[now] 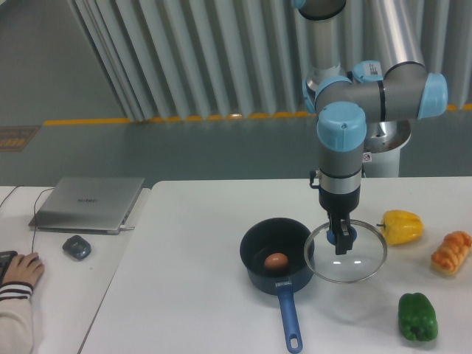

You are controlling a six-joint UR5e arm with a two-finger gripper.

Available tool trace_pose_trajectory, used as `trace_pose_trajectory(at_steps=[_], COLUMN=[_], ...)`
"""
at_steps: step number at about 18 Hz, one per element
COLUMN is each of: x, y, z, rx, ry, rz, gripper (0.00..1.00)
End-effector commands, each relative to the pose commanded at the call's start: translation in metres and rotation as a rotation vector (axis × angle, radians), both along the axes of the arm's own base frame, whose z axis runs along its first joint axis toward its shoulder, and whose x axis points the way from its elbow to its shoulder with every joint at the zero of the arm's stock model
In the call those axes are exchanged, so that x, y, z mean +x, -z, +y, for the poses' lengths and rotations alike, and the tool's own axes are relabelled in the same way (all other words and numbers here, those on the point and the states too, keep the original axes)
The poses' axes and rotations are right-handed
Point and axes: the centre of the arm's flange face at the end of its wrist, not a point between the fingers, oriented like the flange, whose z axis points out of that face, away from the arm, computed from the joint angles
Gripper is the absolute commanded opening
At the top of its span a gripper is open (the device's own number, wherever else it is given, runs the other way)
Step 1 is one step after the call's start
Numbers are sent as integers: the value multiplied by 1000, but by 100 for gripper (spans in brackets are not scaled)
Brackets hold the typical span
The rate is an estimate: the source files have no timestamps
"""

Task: Close the pot lid

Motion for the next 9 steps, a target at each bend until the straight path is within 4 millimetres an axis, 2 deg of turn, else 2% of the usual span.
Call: trace_pose_trajectory(at_steps=[9], x=[0], y=[-5], z=[-1], rx=[7], ry=[-1], rz=[3], gripper=[37])
